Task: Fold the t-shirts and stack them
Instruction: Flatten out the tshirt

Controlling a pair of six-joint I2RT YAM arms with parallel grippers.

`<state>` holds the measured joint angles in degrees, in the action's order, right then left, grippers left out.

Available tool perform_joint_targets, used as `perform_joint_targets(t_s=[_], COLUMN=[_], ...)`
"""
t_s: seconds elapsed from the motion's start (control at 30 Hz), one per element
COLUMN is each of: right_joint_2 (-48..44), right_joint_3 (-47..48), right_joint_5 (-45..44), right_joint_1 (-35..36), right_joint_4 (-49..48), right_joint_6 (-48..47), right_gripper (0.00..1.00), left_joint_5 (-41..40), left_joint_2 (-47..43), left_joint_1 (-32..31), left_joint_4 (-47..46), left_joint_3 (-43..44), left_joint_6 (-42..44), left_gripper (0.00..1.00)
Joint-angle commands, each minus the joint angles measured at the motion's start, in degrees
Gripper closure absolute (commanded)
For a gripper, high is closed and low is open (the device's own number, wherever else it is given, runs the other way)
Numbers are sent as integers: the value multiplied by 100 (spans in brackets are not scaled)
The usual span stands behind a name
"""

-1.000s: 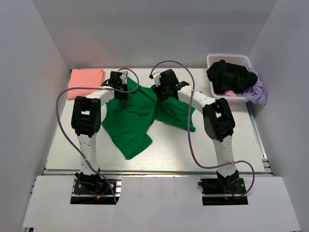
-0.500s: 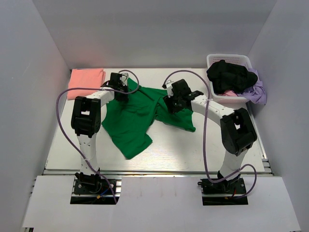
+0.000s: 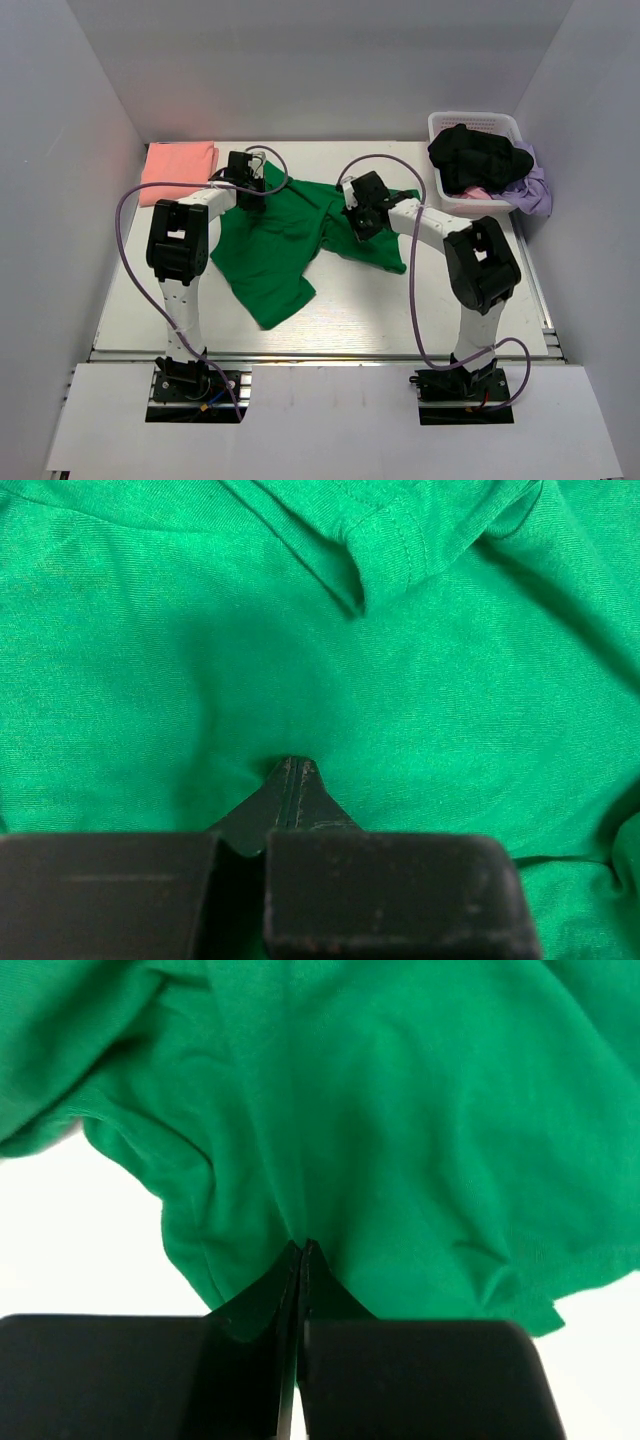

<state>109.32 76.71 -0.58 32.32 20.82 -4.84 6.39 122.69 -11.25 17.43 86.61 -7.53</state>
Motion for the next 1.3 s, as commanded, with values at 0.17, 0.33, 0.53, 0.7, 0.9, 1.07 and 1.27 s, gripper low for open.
perform_joint_targets(t_s=[0.17,0.33,0.53,0.7,0.9,1.07,1.27], right_joint_2=[-1377,-2309,-3162,-3364,-3645,-3392,-2609], right_joint_3=[-779,-1755,-2476,-2618,-1827,-1606,-1650], right_joint_5=[-320,-197,-57,137,392,-530,-1041], right_joint_1=[3,3,3,3,-15,-129,-603], right_joint_4=[1596,3093,4140,3887,3070,2699,2147], right_joint_6=[650,1633,2742,2892,2409,2742,3209], right_gripper=[100,100,100,58,35,33,29], left_joint_5=[-401,-464,-639,-516,-60,309,520], left_joint_2=[-299,-246,-79,-26,-201,-491,-1221], left_joint_1=[78,79,79,79,26,-27,-27], left_joint_4=[182,182,322,322,270,340,393], left_joint_3=[-65,-65,58,111,216,436,-90], left_joint_6=[-64,-64,-126,-126,-20,111,111], left_gripper=[100,100,100,100,90,15,1])
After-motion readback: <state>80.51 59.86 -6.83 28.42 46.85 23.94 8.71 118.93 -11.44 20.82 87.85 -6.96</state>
